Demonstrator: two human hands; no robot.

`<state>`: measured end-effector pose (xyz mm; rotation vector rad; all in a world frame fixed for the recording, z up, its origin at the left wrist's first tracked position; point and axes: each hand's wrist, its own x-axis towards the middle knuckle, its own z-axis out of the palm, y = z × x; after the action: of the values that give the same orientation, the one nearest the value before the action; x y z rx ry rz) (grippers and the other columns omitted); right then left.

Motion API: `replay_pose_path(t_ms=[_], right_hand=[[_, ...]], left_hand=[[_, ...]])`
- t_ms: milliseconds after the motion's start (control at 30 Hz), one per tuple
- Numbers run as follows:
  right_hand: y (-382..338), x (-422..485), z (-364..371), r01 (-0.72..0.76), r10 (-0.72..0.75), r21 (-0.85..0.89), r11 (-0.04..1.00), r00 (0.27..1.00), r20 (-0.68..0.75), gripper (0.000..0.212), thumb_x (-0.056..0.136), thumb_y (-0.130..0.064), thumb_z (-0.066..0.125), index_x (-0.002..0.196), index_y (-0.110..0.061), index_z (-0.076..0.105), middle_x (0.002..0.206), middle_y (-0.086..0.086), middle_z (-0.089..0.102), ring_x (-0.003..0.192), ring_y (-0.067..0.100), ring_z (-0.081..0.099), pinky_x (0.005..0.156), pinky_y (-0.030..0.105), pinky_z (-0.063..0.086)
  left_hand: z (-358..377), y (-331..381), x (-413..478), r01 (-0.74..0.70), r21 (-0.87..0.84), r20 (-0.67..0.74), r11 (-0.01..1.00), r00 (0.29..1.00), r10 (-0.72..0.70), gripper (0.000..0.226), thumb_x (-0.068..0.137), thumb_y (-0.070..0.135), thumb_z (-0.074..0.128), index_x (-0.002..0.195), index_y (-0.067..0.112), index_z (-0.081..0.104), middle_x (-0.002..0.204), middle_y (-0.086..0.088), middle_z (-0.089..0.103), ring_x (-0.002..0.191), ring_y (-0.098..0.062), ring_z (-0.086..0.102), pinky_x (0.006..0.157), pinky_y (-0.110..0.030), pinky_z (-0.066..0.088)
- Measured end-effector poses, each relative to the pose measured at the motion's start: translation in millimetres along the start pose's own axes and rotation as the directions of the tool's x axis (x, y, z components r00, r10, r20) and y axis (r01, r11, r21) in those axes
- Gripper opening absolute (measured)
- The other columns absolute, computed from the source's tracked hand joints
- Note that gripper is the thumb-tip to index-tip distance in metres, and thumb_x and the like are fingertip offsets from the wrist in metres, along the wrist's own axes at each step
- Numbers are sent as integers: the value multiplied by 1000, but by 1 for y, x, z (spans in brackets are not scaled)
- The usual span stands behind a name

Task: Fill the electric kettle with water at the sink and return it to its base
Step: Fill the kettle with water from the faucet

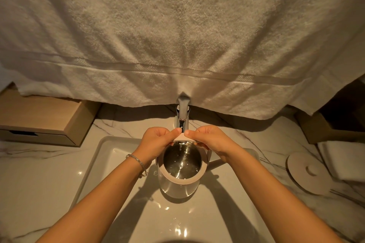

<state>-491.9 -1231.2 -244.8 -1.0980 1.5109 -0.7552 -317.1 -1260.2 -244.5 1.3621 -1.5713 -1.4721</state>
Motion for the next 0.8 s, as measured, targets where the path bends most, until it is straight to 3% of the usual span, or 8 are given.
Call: replay_pose_path(t_ms=[800], right_hand=[[0, -1, 0, 5, -5, 5, 1000, 1000, -1, 42, 75, -44, 69, 47, -22, 48, 42, -11, 43, 45, 5, 39, 55, 21, 36]], left_hand=[[1, -3, 1, 3, -7, -5, 1000, 1000, -3, 45, 81, 37, 63, 44, 17, 49, 47, -1, 46, 47, -11, 44, 55, -19, 43]])
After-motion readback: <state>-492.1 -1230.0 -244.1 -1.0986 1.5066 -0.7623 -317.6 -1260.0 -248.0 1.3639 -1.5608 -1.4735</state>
